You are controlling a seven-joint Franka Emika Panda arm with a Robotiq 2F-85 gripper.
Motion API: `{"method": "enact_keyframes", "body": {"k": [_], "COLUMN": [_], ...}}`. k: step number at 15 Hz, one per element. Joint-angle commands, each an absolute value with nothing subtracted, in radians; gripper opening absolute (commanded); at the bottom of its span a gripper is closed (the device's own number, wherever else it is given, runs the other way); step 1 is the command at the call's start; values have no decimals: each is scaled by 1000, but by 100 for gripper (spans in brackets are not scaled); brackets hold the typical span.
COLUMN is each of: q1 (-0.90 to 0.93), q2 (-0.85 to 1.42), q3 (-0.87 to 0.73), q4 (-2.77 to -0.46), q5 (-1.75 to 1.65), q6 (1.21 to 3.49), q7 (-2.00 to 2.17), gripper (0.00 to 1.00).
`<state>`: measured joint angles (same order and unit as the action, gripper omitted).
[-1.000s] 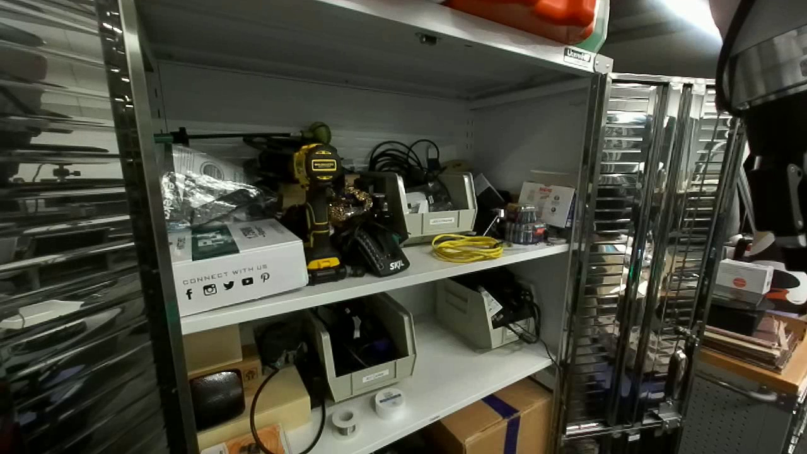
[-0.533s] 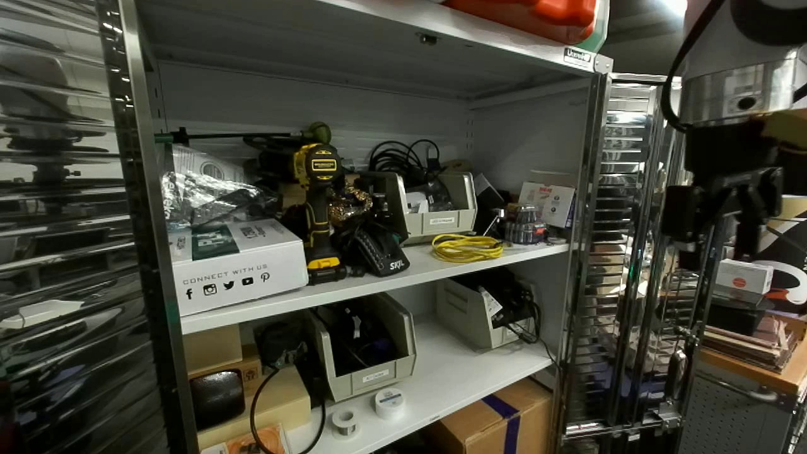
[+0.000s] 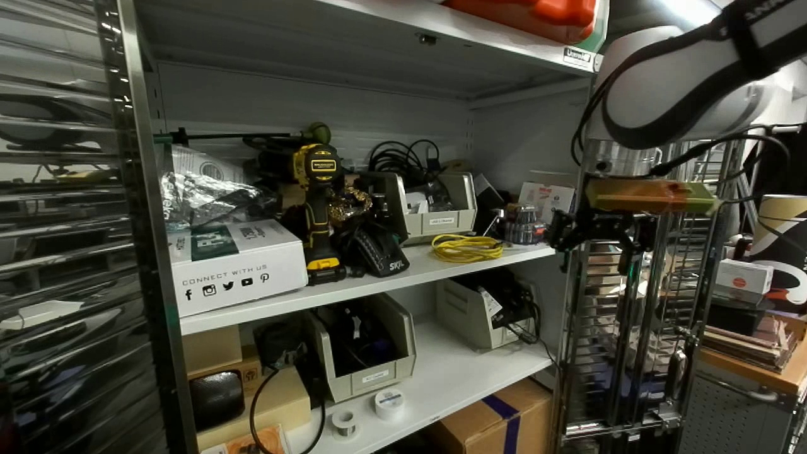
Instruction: Pick up the yellow cable and put it in the box.
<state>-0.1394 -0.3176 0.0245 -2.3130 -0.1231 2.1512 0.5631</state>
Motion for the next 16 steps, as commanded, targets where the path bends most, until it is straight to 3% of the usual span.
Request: {"method": "enact_keyframes", "body": {"k": [1,8,16], "q1": [-140,-70,-21], "q2": [-126,84,220], "q3": [56,26,-26], "q4": [-2072,-1779,-1659], "q5": [-72,-87,-103], "q6": [2126,2165,2138], "q7": [757,1144,1277], "gripper": [100,100,100]}}
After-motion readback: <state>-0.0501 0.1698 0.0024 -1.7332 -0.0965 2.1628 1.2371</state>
